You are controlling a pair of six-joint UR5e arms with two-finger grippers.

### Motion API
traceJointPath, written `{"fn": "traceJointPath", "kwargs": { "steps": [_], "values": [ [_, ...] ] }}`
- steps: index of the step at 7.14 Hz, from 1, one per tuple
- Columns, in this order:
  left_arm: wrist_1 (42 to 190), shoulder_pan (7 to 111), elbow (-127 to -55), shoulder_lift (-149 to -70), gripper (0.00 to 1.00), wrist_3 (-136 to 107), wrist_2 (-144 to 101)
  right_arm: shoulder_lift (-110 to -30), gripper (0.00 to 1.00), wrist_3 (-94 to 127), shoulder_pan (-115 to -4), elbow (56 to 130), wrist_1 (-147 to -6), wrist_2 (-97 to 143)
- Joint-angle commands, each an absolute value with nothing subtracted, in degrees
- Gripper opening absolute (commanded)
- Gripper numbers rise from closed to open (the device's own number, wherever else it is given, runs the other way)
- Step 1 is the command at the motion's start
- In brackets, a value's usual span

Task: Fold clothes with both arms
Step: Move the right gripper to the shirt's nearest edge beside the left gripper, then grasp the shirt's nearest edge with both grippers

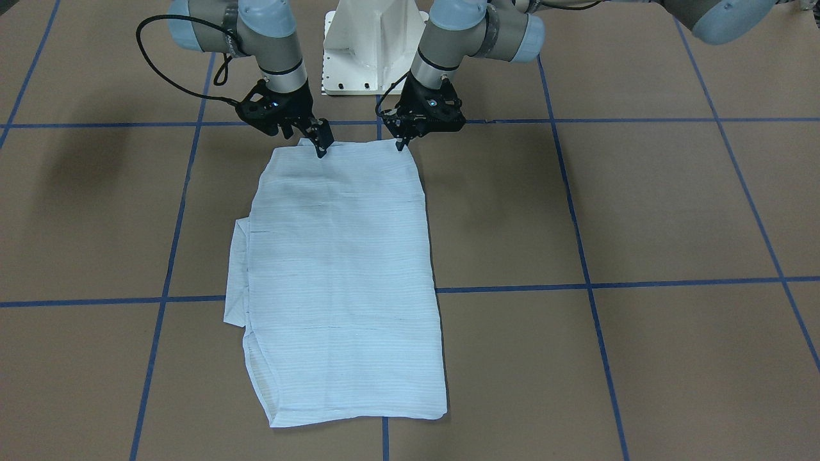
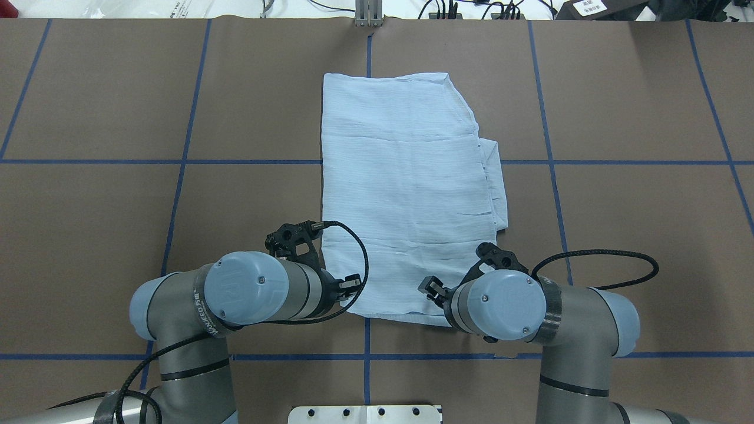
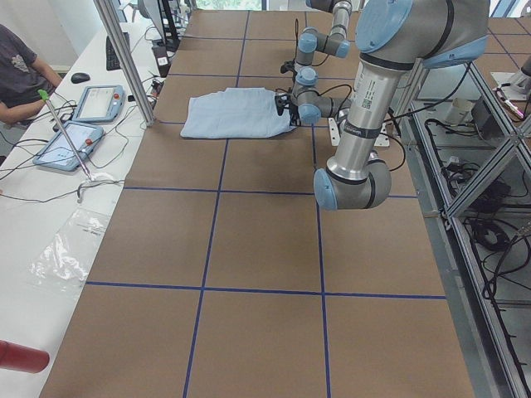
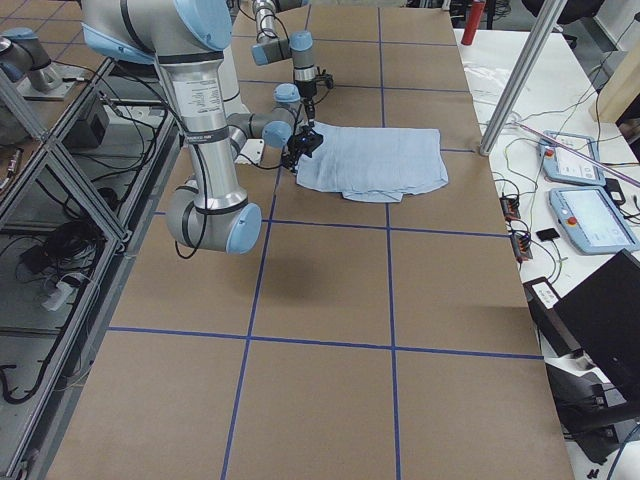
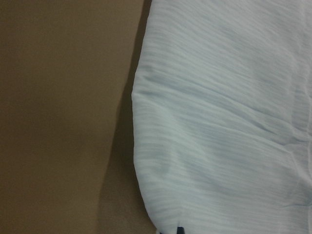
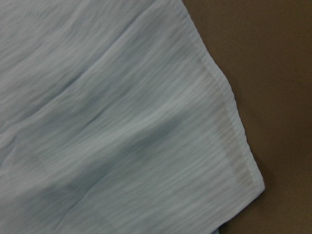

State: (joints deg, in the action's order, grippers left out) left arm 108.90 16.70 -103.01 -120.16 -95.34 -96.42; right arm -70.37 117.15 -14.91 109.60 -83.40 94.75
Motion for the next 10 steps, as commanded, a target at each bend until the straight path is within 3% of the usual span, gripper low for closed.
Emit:
{"fn": "traceJointPath", "kwargs": {
  "steps": [1,2,3,5,6,7,10],
  "values": [
    [108.9,16.7,-103.0,-120.1,0.00,-95.3,-96.4,-70.3,0.98,117.2,-14.8,108.6,-83.4,94.7],
    [108.9,16.7,-103.0,-120.1,0.00,-95.4,-96.4,-70.3,0.90,117.2,-14.8,108.6,-83.4,94.7],
    [108.9,16.7,-103.0,-120.1,0.00,-95.3,-96.4,-70.3,0.76,117.2,-14.9,108.6,-83.4,94.7],
    [108.9,16.7,-102.9,-120.1,0.00,-95.3,-96.4,-70.3,0.63,117.1,-14.9,108.7,-83.4,94.8],
    [108.9,16.7,-102.9,-120.1,0.00,-95.3,-96.4,-70.3,0.52,117.1,-14.9,108.7,-83.4,94.8],
    [109.0,16.7,-102.9,-120.1,0.00,-95.3,-96.4,-70.3,0.35,116.9,-14.9,108.8,-83.4,94.9],
    [108.9,16.7,-102.7,-120.1,0.00,-95.3,-96.3,-70.2,0.14,116.8,-14.9,109.2,-83.4,95.1]
  ]
}}
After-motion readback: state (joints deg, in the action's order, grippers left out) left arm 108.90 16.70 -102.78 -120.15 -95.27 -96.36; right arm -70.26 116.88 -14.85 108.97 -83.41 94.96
